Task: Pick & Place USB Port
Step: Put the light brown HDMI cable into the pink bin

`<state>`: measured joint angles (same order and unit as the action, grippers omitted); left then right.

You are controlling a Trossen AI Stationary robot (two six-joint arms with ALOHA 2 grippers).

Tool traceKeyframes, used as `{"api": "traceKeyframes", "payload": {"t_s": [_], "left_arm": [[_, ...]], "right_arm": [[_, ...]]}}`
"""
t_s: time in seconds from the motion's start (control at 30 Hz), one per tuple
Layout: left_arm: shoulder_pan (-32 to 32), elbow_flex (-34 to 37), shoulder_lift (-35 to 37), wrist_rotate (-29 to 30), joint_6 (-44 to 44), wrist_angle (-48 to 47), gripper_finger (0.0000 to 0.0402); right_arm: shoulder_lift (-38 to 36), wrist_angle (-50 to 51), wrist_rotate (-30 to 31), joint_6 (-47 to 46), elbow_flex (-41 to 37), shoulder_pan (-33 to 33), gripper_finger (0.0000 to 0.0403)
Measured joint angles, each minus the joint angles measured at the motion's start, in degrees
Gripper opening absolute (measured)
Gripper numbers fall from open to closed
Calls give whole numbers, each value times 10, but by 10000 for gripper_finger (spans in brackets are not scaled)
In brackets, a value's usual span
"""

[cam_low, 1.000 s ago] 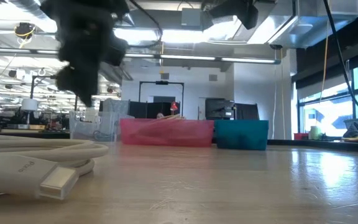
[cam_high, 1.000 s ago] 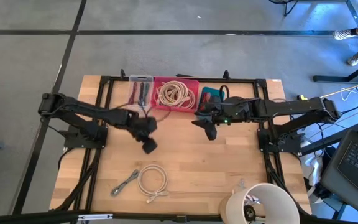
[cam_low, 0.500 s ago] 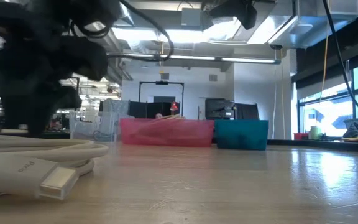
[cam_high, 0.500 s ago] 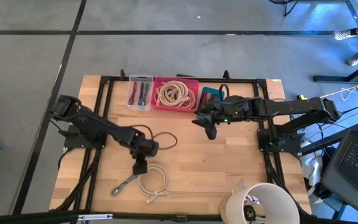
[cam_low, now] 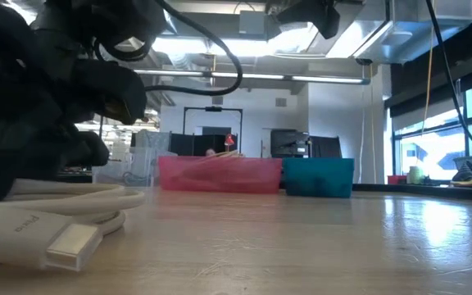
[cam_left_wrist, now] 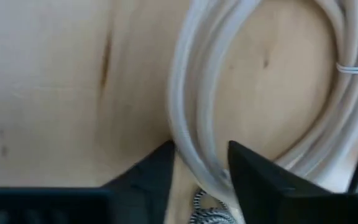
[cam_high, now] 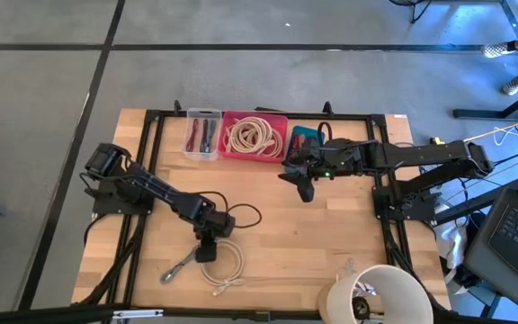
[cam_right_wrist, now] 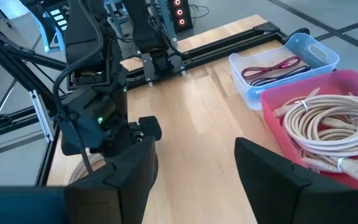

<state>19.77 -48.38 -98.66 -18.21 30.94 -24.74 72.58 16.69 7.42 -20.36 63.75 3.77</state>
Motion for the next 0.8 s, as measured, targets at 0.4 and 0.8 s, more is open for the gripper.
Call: {"api": "traceKeyframes", "payload": {"t_s": [0.4,0.8], "left_arm": [[-63,-78,83,104,-30,-83,11],[-314,-239,115,223,-240,-179,10]], "right_arm": [[0,-1,0,0,0,-6,223],[0,-5,0,-17,0,-8,223]]}}
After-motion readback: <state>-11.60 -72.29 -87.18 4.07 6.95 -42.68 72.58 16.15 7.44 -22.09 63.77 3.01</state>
